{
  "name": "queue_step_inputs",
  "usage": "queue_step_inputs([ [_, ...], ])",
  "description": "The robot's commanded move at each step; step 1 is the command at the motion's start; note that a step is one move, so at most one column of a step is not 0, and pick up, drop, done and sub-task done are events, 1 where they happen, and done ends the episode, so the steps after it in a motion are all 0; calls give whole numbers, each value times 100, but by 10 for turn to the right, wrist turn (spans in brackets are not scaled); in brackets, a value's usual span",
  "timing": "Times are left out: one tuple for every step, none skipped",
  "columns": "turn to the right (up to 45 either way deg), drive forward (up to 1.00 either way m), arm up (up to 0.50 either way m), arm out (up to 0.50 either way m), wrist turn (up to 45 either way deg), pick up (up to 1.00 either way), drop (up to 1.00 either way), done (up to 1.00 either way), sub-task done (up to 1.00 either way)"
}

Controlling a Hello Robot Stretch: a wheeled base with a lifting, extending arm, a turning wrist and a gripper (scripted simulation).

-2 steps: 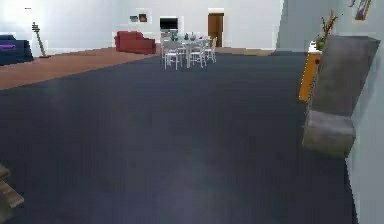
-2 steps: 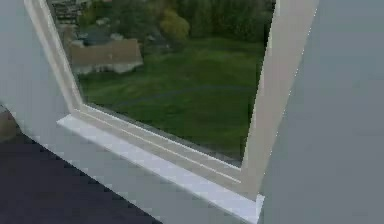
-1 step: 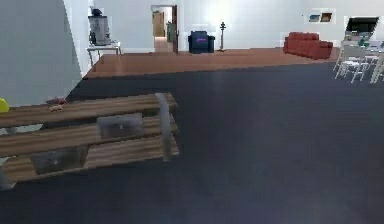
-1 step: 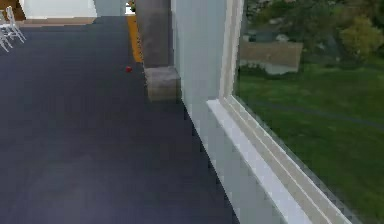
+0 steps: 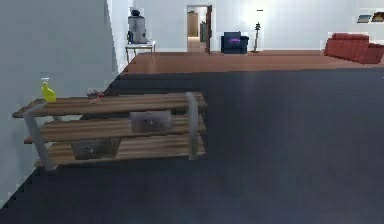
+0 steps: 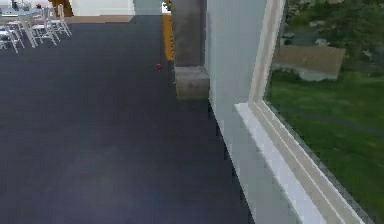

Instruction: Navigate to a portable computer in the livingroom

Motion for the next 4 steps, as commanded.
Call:
queue_step_inputs([
  [0,10,0,0,0,0,0,0,0],
  [240,0,0,0,0,0,0,0,0],
  [0,100,0,0,0,0,0,0,0],
  [30,0,0,0,0,0,0,0,0],
])
